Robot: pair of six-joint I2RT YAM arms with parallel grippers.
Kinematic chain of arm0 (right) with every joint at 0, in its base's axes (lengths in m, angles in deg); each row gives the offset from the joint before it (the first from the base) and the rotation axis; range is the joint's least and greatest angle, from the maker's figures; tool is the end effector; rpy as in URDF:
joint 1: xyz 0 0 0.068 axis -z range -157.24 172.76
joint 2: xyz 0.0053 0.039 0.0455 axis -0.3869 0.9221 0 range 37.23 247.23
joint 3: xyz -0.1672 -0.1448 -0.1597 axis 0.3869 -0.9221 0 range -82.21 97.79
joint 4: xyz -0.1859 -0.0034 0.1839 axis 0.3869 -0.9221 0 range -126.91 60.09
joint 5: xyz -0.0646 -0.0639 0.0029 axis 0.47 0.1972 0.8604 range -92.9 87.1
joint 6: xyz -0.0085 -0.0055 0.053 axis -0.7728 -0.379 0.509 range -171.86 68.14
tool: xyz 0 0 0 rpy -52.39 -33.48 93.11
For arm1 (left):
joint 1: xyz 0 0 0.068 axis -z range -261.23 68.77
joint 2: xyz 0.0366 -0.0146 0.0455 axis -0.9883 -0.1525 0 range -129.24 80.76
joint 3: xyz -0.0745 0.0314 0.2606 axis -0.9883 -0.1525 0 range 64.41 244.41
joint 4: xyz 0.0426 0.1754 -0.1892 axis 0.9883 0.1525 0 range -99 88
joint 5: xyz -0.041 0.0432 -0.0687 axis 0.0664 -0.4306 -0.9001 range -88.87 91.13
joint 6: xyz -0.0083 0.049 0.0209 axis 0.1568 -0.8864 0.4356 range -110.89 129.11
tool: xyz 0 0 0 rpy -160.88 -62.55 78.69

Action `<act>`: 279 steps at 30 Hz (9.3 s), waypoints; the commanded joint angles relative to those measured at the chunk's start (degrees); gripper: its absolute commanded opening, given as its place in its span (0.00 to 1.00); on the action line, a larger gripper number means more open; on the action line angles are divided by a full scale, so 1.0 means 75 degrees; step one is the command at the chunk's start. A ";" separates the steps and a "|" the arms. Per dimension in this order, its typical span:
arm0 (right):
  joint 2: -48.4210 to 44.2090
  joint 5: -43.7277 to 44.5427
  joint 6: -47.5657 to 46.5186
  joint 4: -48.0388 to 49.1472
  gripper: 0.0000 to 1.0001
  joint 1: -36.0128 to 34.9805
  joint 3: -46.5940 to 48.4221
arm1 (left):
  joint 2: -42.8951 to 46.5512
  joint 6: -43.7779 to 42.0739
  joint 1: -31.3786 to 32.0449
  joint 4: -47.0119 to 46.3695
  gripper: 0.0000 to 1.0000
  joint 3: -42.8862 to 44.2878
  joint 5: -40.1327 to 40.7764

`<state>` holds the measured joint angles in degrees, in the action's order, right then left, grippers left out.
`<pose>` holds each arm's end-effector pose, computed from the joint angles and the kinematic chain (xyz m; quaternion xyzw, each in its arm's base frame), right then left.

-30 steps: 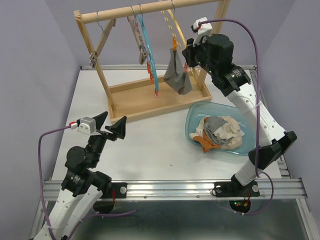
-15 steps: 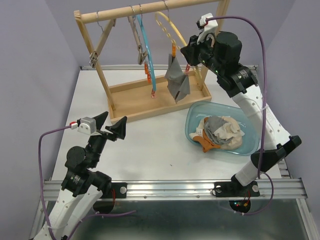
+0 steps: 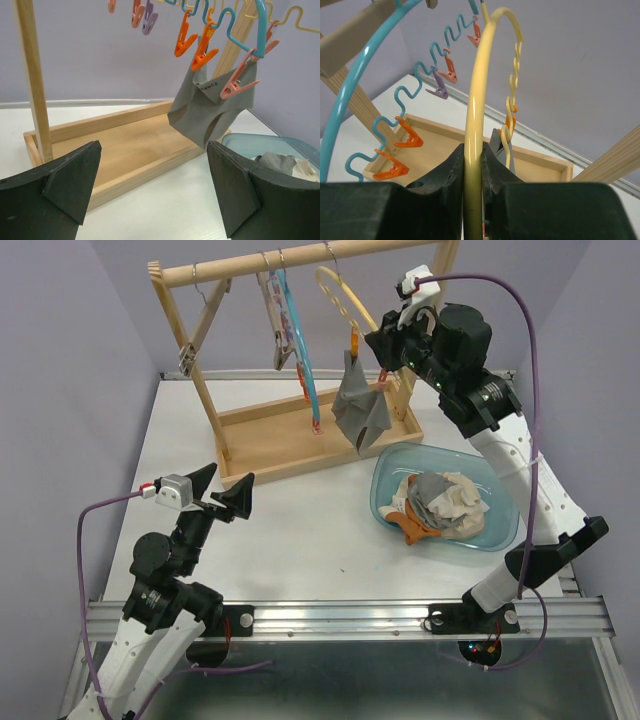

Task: Remove the underwear clipped to the hanger
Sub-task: Pick up the hanger from the clothesline, then remove the underwear from the hanger.

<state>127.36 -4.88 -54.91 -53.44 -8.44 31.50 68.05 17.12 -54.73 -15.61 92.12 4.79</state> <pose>0.2823 0.1724 0.5306 -0.2198 0.6717 0.1839 0.6832 0.0775 -0.0361 0.3334 0.0642 0.5587 -0.2281 0.7948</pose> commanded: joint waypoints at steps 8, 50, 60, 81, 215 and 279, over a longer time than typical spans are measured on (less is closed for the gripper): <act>0.0135 0.0967 -0.1035 0.0547 0.18 -0.0024 -0.0736 | -0.0005 -0.0002 -0.0065 -0.0407 0.99 -0.0073 -0.0078; 0.0124 0.0253 -0.0778 0.0559 0.01 -0.0023 -0.0092 | -0.0028 -0.0013 -0.0065 -0.0407 0.99 -0.0073 -0.0113; -0.0309 -0.0077 -0.0496 0.0571 0.01 -0.0035 0.0226 | -0.0004 -0.0013 -0.0065 -0.0407 0.99 -0.0073 -0.0148; -0.1961 -0.0088 -0.0906 0.0711 0.00 -0.0023 -0.2197 | -0.0262 -0.0060 -0.0065 -0.0431 0.99 -0.0061 -0.0452; -0.3474 -0.6064 -0.0742 -0.1550 0.00 0.1172 -0.4462 | -0.3413 0.0409 0.3990 -0.4110 0.88 -0.1280 0.0401; -0.3568 -0.5760 -0.0730 -0.1246 0.01 0.1148 -0.5060 | -0.4707 -0.0542 0.5525 -0.6140 0.75 -0.0881 0.3157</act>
<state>101.74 -48.04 -60.46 -67.63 0.56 -6.88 26.33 10.06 -13.57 -64.76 85.65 30.48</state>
